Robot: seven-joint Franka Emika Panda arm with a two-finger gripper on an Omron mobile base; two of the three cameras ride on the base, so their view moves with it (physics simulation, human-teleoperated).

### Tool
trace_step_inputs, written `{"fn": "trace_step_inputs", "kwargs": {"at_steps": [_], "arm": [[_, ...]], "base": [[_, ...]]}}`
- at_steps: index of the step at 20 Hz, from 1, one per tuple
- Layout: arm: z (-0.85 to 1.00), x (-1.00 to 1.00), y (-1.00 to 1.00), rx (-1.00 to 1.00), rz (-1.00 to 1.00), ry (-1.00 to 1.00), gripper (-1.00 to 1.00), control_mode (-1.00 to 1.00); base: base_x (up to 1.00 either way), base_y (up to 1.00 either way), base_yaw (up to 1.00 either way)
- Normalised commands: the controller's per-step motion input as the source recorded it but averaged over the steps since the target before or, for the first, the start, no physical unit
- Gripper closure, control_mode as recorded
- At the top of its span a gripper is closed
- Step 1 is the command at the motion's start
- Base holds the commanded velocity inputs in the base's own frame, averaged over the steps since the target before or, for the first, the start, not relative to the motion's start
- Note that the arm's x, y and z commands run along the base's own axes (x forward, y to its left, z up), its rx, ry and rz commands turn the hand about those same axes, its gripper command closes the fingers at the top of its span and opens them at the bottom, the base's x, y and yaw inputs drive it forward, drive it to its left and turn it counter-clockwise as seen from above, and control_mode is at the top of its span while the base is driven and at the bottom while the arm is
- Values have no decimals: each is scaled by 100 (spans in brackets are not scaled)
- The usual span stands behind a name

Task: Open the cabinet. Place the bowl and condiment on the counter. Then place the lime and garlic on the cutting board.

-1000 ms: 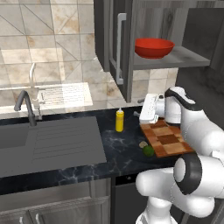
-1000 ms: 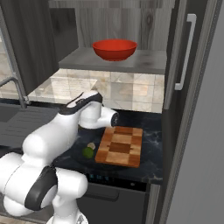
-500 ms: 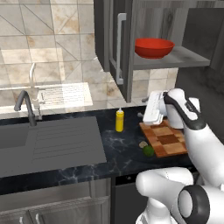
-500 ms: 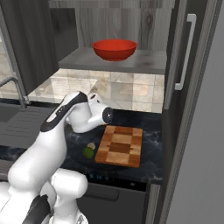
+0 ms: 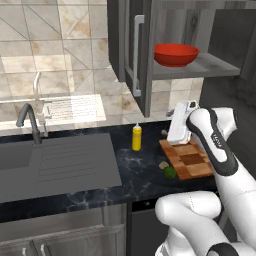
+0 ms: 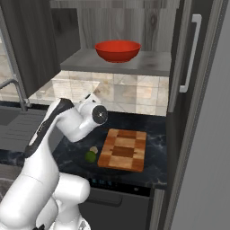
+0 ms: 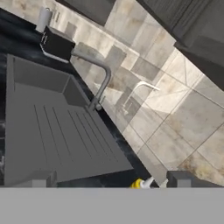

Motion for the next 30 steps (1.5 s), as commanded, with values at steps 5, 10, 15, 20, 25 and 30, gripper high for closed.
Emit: {"fn": "trace_step_inputs", "kwargs": {"at_steps": [5, 10, 15, 20, 25, 30], "arm": [[31, -14, -24, -11, 0, -2, -100, -100], [36, -11, -24, -16, 0, -5, -100, -100], [39, -14, -19, -19, 0, -7, -100, -100], [39, -25, -15, -19, 0, -7, -100, -100], [39, -34, -8, -19, 0, -7, -100, -100], [31, -44, -7, -17, -1, -9, -100, -100]], "base": [[0, 0, 0], [0, 0, 0], [0, 0, 0], [0, 0, 0], [0, 0, 0], [0, 0, 0]]}}
